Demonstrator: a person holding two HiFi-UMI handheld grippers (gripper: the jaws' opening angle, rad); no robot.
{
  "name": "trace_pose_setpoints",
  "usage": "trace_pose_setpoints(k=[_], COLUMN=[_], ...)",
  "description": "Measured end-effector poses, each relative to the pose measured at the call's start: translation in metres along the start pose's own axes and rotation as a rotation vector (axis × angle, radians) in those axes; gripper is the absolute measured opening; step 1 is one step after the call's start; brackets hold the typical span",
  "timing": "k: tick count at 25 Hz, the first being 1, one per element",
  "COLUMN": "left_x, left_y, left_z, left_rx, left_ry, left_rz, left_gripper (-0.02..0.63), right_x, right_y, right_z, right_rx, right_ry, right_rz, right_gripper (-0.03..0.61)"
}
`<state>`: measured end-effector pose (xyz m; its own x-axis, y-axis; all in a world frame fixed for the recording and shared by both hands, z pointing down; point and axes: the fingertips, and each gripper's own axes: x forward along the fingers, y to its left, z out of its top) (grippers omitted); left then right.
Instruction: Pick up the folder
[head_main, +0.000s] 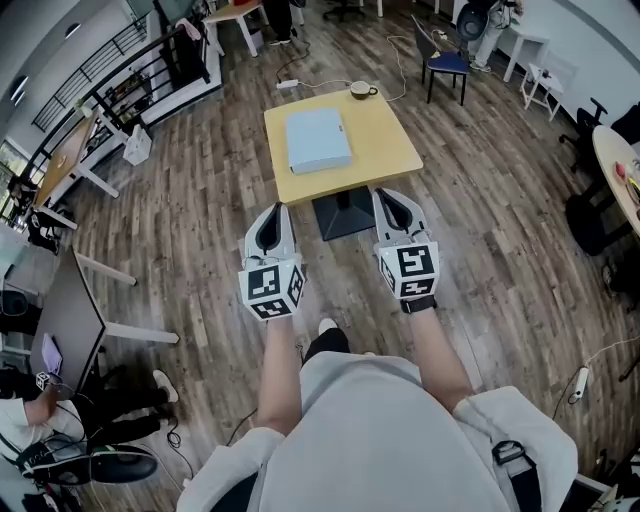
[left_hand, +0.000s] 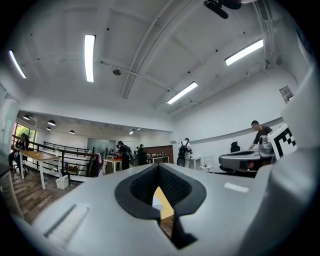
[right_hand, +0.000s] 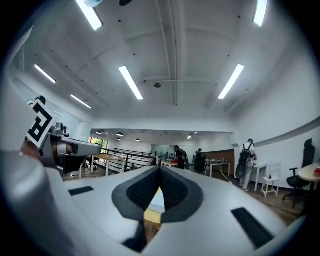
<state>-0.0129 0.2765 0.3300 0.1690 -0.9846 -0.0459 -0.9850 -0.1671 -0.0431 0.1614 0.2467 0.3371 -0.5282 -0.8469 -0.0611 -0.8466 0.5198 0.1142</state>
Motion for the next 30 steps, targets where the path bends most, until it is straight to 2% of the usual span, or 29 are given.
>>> trace_pose_setpoints(k=[3, 7, 9, 16, 22, 30], left_x=[0.021, 0.070, 0.102, 0.228, 0.312, 0.376], left_y=[0.004, 0.027, 0.039, 0.094, 0.153, 0.214], left_z=[-0.009, -0.019, -0.021, -0.007, -0.002, -0.043], left_rx=[-0.005, -0.004, -0.004, -0.011, -0.015, -0.067], left_ry=[0.007, 0.005, -0.005, -0.041, -0.050, 0.005], left_rz=[-0.006, -0.018, -0.028, -0.076, -0.108, -0.090], left_gripper=[0.009, 0.009, 0.009, 0.009, 0.009, 0.009], right_x=[0.015, 0.059, 0.087, 0.218, 0.321, 0.404], right_y=[-0.009, -0.014, -0.021, -0.061, -0.072, -0.067], right_z=[-0.012, -0.025, -0.030, -0.017, -0.016, -0.049], right_rx=[0.012, -0.069, -0.075, -0.027, -0.001, -0.004], right_ry=[0.014, 0.017, 0.018, -0.005, -0.003, 0.054], right_rz=[-0.012, -0.012, -0.018, -0.075, -0.109, -0.091], right_gripper=[0.011, 0.011, 0.011, 0.011, 0.011, 0.011])
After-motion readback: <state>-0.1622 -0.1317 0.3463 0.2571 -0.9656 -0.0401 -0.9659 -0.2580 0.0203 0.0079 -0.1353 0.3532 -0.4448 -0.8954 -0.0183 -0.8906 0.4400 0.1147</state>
